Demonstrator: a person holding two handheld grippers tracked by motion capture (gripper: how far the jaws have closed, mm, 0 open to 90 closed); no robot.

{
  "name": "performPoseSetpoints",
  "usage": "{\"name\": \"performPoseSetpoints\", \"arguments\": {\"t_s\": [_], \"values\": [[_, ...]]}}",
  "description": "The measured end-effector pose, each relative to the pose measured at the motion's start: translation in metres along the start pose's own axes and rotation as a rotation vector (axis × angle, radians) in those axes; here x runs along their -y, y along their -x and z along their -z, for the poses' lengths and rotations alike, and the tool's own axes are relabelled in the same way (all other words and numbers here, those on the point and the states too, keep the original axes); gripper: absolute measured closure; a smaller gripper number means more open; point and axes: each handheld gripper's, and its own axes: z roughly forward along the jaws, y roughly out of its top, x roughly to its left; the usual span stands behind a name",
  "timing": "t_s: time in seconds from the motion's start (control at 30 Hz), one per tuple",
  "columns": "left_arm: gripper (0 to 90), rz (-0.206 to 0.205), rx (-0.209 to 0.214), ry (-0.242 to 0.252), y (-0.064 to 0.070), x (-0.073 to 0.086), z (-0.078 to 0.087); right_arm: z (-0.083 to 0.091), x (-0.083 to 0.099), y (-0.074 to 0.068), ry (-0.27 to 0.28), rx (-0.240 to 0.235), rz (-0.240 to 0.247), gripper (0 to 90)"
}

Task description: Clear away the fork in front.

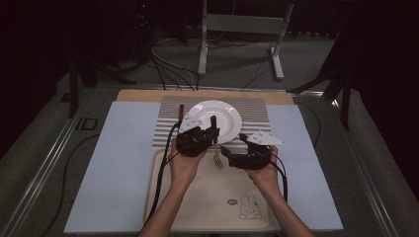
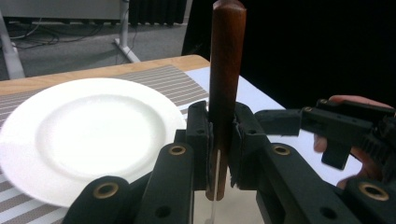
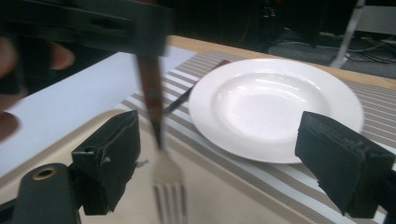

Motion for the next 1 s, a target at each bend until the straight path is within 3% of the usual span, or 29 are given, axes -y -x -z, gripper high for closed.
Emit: {"name": "performPoseSetpoints", "arguments": {"t_s": [0.27, 0.63, 0.9, 1.0], "values": [[80.3, 0.014, 0.003, -0.004, -0.017, -0.006, 0.022, 0.016, -0.004, 0.016, 0.035, 0.065, -0.008, 13.5], [80.3, 0.045, 0.022, -0.018, -0.043, -0.008, 0.052, 0.044, 0.007, 0.044, 0.050, 0.137, -0.045, 13.2], [80.3, 0.037, 0.028, -0.062, -0.056, -0.006, 0.071, 0.054, 0.010, 0.060, 0.068, 0.182, -0.081, 13.2], [80.3, 0.034, 0.037, -0.082, -0.059, -0.004, 0.079, 0.056, 0.010, 0.061, 0.071, 0.194, -0.074, 13.2]]}}
